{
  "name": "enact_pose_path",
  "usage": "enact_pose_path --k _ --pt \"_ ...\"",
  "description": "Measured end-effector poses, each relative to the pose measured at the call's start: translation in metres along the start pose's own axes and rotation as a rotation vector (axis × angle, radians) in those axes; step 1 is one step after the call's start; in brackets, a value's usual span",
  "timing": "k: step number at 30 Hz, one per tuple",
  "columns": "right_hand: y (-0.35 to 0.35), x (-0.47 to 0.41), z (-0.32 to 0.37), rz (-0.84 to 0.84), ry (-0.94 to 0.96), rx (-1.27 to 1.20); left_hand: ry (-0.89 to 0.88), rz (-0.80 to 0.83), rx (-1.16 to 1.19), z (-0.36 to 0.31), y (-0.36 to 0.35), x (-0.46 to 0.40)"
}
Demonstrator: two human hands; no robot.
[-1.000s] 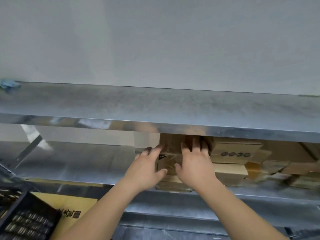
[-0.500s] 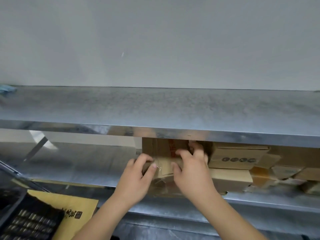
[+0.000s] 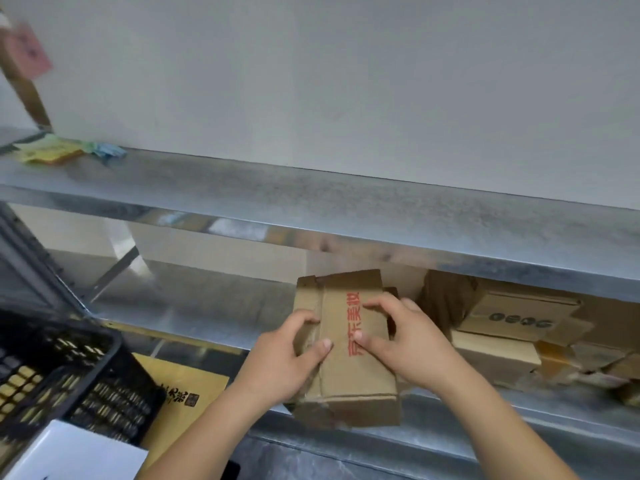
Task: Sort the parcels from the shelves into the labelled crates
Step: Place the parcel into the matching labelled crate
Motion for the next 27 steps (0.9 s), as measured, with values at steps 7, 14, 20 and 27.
enact_pose_path --k 7,14,20,27 --pt "-0.058 0.01 0.065 0.148 0.021 -0.193 0.164 -0.031 -0.108 0.058 0.066 0.065" --pt "-0.107 0.005 0.123 0.159 0.207 -0.247 0.124 -0.223 0.055 0.117 0.132 0.111" --pt "-0.133 0.008 0.177 0.019 0.276 -0.25 0.108 -0.437 0.104 0.14 0.169 0.156" --pt "-0.149 0.018 0.209 0.23 0.314 -0.283 0.172 -0.264 0.107 0.168 0.192 0.192"
Point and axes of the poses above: each hand's wrist, its own x-axis away from the middle knuckle, its own y-axis out of the back of the hand, z = x × y, the point moved 3 cm from there along -x, towards the middle knuckle, and after that the axes turned 13 degrees about y, right-handed, at the moved point
